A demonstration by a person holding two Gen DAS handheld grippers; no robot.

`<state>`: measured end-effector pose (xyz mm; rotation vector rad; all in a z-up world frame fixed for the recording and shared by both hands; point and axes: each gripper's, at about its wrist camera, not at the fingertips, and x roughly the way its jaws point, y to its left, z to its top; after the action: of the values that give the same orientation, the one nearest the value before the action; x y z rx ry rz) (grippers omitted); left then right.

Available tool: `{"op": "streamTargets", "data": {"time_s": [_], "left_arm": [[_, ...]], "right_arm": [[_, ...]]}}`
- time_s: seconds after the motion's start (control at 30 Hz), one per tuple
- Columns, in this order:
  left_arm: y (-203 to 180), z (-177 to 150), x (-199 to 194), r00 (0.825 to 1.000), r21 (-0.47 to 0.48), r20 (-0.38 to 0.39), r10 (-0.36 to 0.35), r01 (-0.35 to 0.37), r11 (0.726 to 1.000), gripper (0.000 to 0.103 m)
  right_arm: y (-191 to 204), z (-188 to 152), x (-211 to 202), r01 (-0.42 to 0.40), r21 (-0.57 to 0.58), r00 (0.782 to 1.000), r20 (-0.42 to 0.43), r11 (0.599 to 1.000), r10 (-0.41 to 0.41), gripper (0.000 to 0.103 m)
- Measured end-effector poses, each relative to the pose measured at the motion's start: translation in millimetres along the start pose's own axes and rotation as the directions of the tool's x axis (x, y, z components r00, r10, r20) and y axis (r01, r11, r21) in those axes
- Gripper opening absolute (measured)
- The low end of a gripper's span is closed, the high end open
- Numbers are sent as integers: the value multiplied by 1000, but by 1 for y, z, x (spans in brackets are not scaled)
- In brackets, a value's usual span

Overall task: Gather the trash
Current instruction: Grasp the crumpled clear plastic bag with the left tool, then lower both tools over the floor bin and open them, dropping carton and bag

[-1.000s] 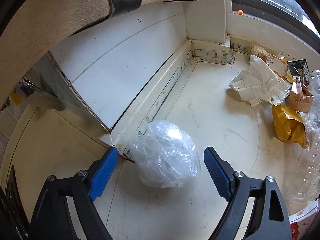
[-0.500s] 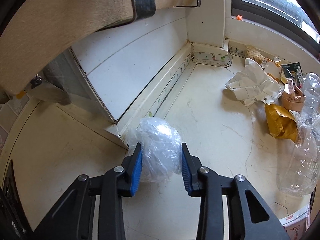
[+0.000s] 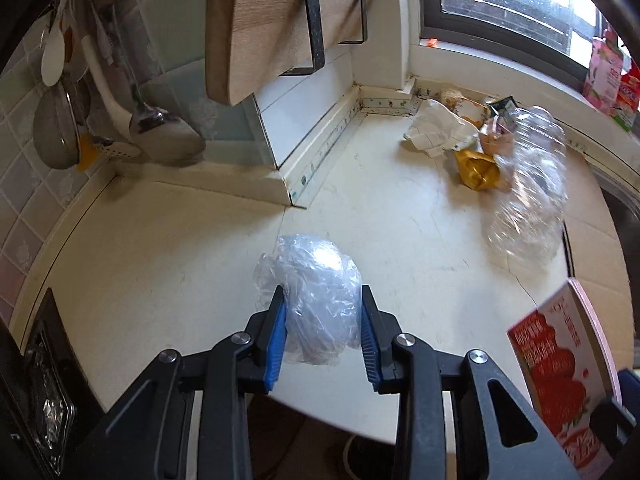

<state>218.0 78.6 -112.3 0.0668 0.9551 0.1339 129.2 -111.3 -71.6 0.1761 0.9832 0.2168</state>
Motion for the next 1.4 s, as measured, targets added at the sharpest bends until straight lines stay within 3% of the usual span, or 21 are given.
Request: {"op": "streamTargets", "data": {"time_s": [0.37,0.67,0.97,1.1,1.23,1.33,1.4], "left_arm": [[-20,-105,-95,990,16,-44,-134,135,991,31],[-37,-179,-105,979,39,-136,-153,160,986,31],[-54,-251,-44,934,43,-299,-196,218,975,32],[-53,-283,2,904,-4,-362,-227,242,970,32],[-55,-312,55,885,0,-404,-232,254,967,32],[-58,-328,98,852,-11,-462,-245,271,962,32],[-63,-337,121,842,8,-485,-236,274,962,32]], "right_arm": [[-3,-74,-55,-39,-50,998,-52,998,36,38],[-13,-151,-49,-53,-67,982,-185,996,40,38],[-34,-209,4,-48,-1,948,-316,999,45,38],[-50,-235,48,-42,56,927,-370,998,60,38],[-73,-266,106,-18,142,896,-437,990,78,38],[-87,-288,151,26,166,871,-488,986,59,38],[-93,-301,178,43,189,853,-519,981,63,38]]}}
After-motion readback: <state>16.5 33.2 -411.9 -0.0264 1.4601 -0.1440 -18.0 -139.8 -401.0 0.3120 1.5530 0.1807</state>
